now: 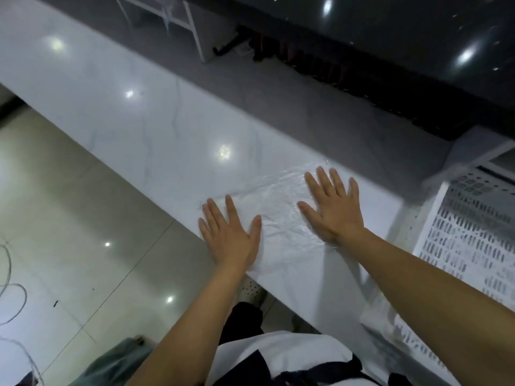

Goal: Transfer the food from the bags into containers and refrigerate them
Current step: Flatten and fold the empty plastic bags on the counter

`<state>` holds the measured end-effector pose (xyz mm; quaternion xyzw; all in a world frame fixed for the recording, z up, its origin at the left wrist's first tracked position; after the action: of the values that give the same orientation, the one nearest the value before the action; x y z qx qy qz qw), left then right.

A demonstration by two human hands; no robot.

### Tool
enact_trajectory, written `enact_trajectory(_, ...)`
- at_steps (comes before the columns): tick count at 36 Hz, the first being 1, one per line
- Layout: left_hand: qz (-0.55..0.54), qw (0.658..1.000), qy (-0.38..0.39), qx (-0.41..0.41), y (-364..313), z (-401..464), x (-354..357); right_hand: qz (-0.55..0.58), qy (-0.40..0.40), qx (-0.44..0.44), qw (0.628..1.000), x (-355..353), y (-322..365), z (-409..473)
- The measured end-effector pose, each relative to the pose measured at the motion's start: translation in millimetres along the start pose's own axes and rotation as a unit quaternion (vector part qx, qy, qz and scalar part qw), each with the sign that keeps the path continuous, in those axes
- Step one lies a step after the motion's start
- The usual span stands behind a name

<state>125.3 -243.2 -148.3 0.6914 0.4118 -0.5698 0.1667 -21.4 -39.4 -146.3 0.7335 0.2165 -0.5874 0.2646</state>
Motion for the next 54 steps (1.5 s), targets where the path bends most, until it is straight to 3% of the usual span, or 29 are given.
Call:
enact_trajectory(3,-0.068,0.997,0.014,-0.036,20.6,9.8,-20.4,-0.007,0.006,0.001,1.000,2.1,-0.7,1.5)
enact_trajectory(6,-0.178,0.982,-0.033,-0.061,30.4,13.0,-58.6,-0.012,0.019,-0.003,1.000,4.2,-1.3,2.3)
enact_trajectory(9,-0.238,0.964,-0.115,0.018,17.2,14.4,-102.0,0.000,0.020,-0.002,1.000,-3.0,-1.5,3.3)
enact_trajectory(12,-0.269,0.955,-0.074,0.100,-10.3,25.8,-120.7,0.005,-0.009,0.023,1.000,-24.3,4.3,-2.1)
enact_trajectory(14,-0.237,0.960,0.013,0.148,-36.9,38.1,-116.0,0.039,-0.042,0.053,0.997,-38.4,16.7,-12.7)
enact_trajectory(17,-0.097,0.968,0.118,0.198,-76.4,51.8,-91.5,0.088,-0.048,0.080,0.992,-40.8,45.7,-38.0)
enact_trajectory(23,0.069,0.956,0.155,0.237,-113.1,75.9,-55.4,0.069,0.028,0.060,0.995,-0.8,84.5,-74.2)
enact_trajectory(36,0.033,0.927,0.307,0.212,-134.2,91.4,-64.0,0.039,-0.006,0.055,0.998,25.4,87.1,-77.6)
enact_trajectory(47,-0.025,0.902,0.258,0.346,-116.0,-7.9,-88.5,0.087,-0.017,0.050,0.995,21.7,86.5,-77.5)
enact_trajectory(50,-0.026,0.903,0.238,0.356,-107.7,-27.9,-79.7,0.177,-0.089,0.036,0.980,8.3,83.3,-82.5)
enact_trajectory(52,-0.005,0.907,0.217,0.360,-103.6,-35.5,-69.3,0.245,-0.211,0.058,0.945,-8.3,78.2,-94.5)
enact_trajectory(54,0.015,0.910,0.195,0.365,-99.3,-41.1,-58.1,0.245,-0.333,0.088,0.906,-22.3,73.4,-111.9)
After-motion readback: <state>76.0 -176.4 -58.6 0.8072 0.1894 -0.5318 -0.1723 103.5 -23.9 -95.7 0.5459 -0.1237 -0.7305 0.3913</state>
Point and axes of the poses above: each hand's wrist, its own z-axis towards the middle knuckle, its own x-axis out of the palm, y = z × x, the point moved 6 cm from there along z, towards the middle knuckle, and after that the axes turned 10 degrees about -x, right-handed, at the moved point
